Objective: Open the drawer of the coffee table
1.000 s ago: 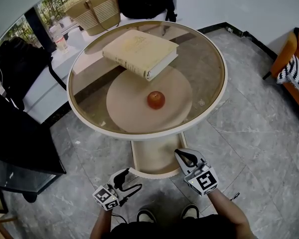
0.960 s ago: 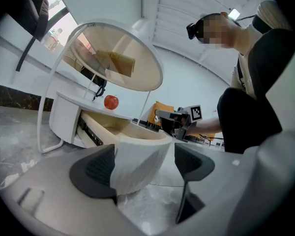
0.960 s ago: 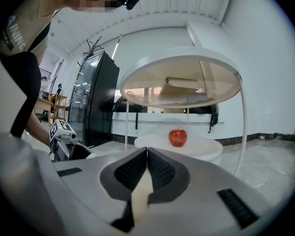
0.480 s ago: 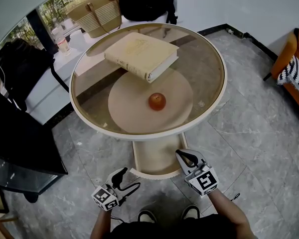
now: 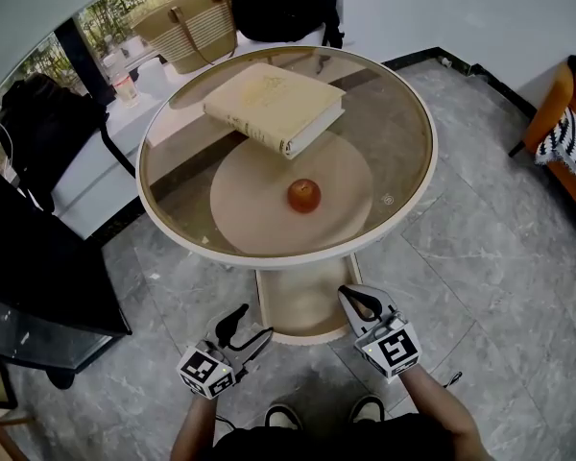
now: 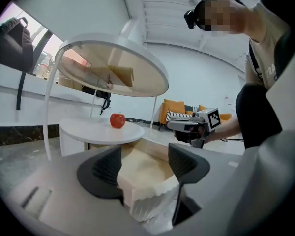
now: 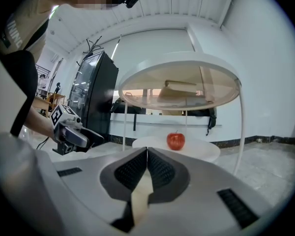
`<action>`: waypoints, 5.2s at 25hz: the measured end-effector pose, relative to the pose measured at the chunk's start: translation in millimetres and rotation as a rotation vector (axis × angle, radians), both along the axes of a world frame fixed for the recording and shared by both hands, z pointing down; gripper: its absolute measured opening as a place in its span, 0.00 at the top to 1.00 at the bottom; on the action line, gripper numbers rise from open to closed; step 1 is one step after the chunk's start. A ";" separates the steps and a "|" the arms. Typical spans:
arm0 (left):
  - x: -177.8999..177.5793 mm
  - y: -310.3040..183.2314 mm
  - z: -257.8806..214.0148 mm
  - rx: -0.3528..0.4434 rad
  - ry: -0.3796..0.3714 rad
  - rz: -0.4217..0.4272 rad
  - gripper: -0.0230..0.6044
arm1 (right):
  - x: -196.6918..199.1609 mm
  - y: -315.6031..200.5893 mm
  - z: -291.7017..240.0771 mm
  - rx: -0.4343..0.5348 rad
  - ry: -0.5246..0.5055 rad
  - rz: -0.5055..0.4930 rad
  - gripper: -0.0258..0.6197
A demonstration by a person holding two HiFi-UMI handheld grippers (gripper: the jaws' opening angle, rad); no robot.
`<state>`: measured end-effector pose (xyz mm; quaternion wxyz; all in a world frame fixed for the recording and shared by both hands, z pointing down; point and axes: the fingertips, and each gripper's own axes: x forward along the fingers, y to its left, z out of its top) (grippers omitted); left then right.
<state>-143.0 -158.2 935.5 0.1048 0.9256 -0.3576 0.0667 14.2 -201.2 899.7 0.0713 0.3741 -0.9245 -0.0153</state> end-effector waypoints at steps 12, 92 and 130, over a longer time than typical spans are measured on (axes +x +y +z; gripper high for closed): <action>30.6 -32.0 -14.3 0.081 -0.131 -0.208 0.96 | 11.6 -6.3 -18.4 0.023 -0.012 0.084 0.95; 62.0 8.8 -875.9 0.230 -0.086 -0.308 0.96 | -3.1 46.7 -850.8 0.062 -0.131 0.084 0.95; 42.2 -3.4 -880.7 0.214 -0.010 -0.304 0.95 | -34.5 41.2 -866.5 0.137 -0.046 0.043 0.95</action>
